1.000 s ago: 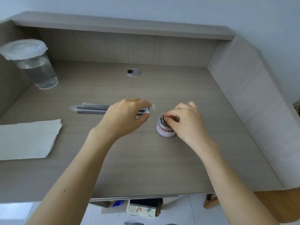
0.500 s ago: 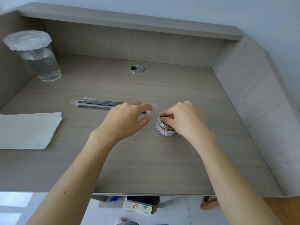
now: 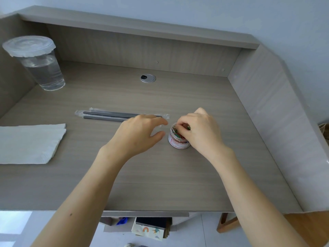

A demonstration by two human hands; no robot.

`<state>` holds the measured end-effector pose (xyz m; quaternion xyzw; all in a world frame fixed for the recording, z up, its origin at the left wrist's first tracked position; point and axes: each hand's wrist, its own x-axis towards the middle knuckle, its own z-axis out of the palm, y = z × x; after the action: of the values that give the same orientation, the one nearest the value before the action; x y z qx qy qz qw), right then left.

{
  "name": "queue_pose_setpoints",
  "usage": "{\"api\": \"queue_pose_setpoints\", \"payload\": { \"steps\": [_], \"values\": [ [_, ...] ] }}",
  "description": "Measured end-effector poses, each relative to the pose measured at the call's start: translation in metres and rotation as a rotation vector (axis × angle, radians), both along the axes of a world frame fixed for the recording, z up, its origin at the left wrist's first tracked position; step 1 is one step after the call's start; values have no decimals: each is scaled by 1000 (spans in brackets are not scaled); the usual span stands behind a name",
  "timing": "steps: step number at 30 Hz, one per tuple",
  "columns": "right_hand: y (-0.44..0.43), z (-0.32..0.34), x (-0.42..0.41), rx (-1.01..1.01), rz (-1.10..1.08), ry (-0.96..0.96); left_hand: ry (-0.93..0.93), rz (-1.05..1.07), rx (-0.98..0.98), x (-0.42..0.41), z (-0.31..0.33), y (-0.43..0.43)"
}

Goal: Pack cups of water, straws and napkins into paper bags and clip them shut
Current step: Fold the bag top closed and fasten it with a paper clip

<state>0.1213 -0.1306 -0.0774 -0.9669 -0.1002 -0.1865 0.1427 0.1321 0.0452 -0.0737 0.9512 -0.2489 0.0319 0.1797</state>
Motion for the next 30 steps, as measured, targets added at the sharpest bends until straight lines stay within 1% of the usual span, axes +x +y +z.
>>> {"api": "queue_pose_setpoints", "payload": {
  "steps": [2,4,8,10,11,20,23,27,30],
  "values": [
    [-2,-4,-2,46,10,-104,-4,-4,7,-2,1,3],
    [-4,-6,-6,170,2,-81,5,-8,23,-4,1,6],
    [-7,0,-17,491,-57,17,-5,-26,23,-6,3,8],
    [-7,4,-22,662,-63,29,-11,-33,11,-8,4,8],
    [-7,6,-24,715,-71,26,-9,-37,9,-10,4,8],
    [3,-2,-35,880,-215,1,31,-80,-13,-23,2,14],
    [8,1,-41,947,-203,-16,36,-67,-131,-24,1,15],
    [16,7,-52,1026,-130,-43,121,-49,-428,-28,2,4],
    [22,13,-58,1056,-69,-49,165,-30,-550,-31,6,-8]
  ]
}}
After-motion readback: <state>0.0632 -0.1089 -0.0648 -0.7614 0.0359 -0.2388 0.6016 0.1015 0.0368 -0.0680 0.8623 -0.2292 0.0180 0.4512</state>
